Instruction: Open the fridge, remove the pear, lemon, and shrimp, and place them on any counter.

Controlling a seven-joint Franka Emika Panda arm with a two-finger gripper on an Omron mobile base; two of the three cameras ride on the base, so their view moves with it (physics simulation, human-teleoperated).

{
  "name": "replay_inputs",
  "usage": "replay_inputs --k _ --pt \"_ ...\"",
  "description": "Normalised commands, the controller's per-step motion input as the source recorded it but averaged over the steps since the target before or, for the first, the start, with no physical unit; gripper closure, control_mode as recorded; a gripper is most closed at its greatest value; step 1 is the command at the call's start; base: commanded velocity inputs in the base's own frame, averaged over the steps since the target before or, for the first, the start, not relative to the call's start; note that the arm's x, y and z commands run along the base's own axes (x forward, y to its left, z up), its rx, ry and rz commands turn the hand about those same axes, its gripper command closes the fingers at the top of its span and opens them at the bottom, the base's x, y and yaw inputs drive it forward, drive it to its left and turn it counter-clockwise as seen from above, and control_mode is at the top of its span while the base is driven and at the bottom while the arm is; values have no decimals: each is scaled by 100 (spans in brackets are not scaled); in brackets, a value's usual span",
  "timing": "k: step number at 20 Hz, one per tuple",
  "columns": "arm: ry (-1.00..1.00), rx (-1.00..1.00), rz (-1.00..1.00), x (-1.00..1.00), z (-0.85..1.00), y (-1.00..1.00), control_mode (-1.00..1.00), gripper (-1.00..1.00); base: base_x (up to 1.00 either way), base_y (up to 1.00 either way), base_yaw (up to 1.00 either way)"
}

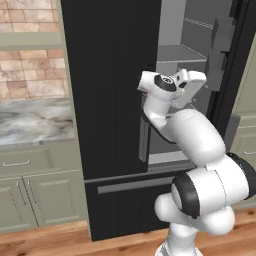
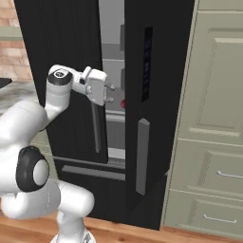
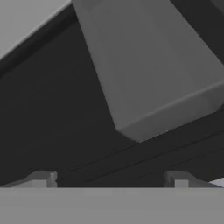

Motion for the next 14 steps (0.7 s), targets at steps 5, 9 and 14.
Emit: replay_inputs --k 5,9,14 --pt "4 -9 -6 39 2 26 -100 -100 0 0 0" --pt "13 -2 -7 57 20 1 -100 -100 0 0 0" --pt "18 0 -5 41 20 -19 -100 -100 0 0 0"
